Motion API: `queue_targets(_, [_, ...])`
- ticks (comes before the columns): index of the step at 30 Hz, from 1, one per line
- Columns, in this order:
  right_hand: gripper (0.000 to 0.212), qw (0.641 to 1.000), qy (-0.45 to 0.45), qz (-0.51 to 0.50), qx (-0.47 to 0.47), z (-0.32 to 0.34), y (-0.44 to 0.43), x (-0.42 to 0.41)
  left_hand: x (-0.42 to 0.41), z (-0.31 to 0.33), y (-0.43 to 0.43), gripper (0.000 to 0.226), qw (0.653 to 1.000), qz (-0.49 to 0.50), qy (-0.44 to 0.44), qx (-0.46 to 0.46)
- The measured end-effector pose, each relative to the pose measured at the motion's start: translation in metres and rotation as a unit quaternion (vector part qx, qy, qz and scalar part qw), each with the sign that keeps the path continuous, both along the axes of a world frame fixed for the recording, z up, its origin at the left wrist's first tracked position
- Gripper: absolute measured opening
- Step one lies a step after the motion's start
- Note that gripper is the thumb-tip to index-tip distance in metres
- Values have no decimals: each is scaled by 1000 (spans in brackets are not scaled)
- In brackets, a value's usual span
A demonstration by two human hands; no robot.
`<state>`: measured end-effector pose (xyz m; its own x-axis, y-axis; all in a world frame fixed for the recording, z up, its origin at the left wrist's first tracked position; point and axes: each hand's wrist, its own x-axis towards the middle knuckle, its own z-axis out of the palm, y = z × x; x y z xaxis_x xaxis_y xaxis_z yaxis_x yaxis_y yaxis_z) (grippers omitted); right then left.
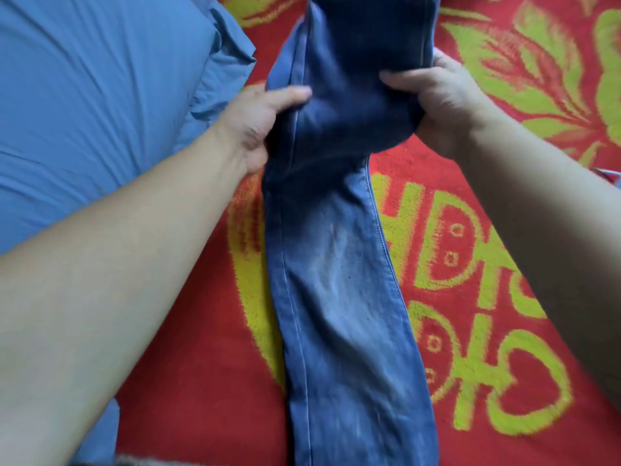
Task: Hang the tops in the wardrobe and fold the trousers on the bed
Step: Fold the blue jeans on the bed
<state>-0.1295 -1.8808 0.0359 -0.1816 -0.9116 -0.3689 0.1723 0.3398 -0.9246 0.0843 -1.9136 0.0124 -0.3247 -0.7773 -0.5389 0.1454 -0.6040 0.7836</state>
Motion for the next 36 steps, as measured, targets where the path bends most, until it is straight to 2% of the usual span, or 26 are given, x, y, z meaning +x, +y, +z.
queue_targets(2, [43, 999, 43, 23, -15, -1, 31, -5, 2, -4, 26, 25, 995, 28, -81, -58])
queue_targets(4, [34, 983, 162, 90, -6, -10, 70, -7, 9, -16, 60, 25, 973, -13, -193, -126])
queue_targets(5, [27, 962, 233, 141, 7, -18, 93, -7, 14, -24, 80, 18, 941, -69, -283, -170])
queue_targets(6, [29, 935, 303, 184, 23, -26, 117, -6, 20, -31, 102, 18, 889, -133, -383, -215])
queue_targets(7, [34, 905, 361, 222, 38, -35, 143, -6, 27, -39, 127, 27, 833, -185, -455, -252])
queue_targets(9, [42, 844, 433, 306, 78, -49, 196, -1, 38, -51, 182, 47, 771, -255, -504, -293])
queue_targets(11, [63, 761, 495, 407, 106, -62, 240, 3, 44, -61, 229, 61, 714, -322, -530, -324])
queue_targets(12, [71, 733, 510, 434, 120, -69, 256, 4, 44, -68, 247, 63, 700, -337, -540, -325])
queue_targets(13, [76, 729, 512, 434, 133, -74, 266, 5, 43, -72, 260, 63, 707, -328, -542, -315])
queue_targets(14, [75, 749, 503, 408, 143, -77, 273, 8, 40, -74, 269, 62, 742, -286, -534, -286])
queue_targets(16, [56, 823, 466, 291, 143, -82, 275, 15, 31, -74, 278, 59, 833, -149, -490, -211])
queue_targets(17, [44, 852, 450, 224, 146, -83, 277, 18, 24, -73, 284, 55, 859, -101, -469, -177])
queue_targets(18, [36, 868, 441, 167, 154, -81, 272, 24, 19, -70, 285, 50, 871, -73, -460, -156])
queue_targets(20, [33, 883, 409, 118, 199, -79, 264, 32, 8, -65, 284, 37, 878, -36, -455, -143])
queue_targets(21, [39, 882, 392, 122, 232, -79, 260, 34, 3, -62, 283, 29, 878, -10, -457, -142])
queue_targets(22, [46, 879, 377, 136, 259, -79, 257, 33, 0, -59, 280, 28, 878, 13, -457, -140])
queue_targets(23, [46, 880, 367, 145, 265, -80, 253, 32, -2, -56, 276, 37, 874, 32, -463, -147])
queue_targets(24, [38, 886, 365, 144, 248, -79, 250, 32, -4, -53, 274, 42, 866, 41, -471, -164])
queue_targets(25, [29, 900, 357, 125, 217, -78, 250, 31, -5, -51, 272, 38, 860, 56, -471, -187])
queue_targets(27, [24, 925, 344, 40, 157, -72, 252, 30, -6, -50, 273, 14, 869, 83, -444, -203])
queue_targets(28, [25, 924, 353, 2, 150, -70, 256, 28, -6, -49, 276, 25, 873, 84, -438, -197])
queue_targets(29, [26, 915, 371, -12, 155, -70, 261, 26, -5, -52, 280, 34, 881, 68, -434, -179])
queue_targets(31, [36, 883, 412, 55, 219, -77, 272, 22, -5, -61, 288, 40, 887, 10, -451, -95])
queue_targets(32, [45, 874, 399, 88, 263, -81, 276, 20, -4, -67, 290, 39, 888, -4, -458, -38])
queue_targets(34, [59, 889, 330, 84, 306, -84, 276, 16, -3, -72, 288, 31, 902, 20, -428, 58])
queue_targets(36, [59, 905, 305, 73, 288, -83, 272, 16, -6, -72, 283, 27, 926, 38, -367, 80])
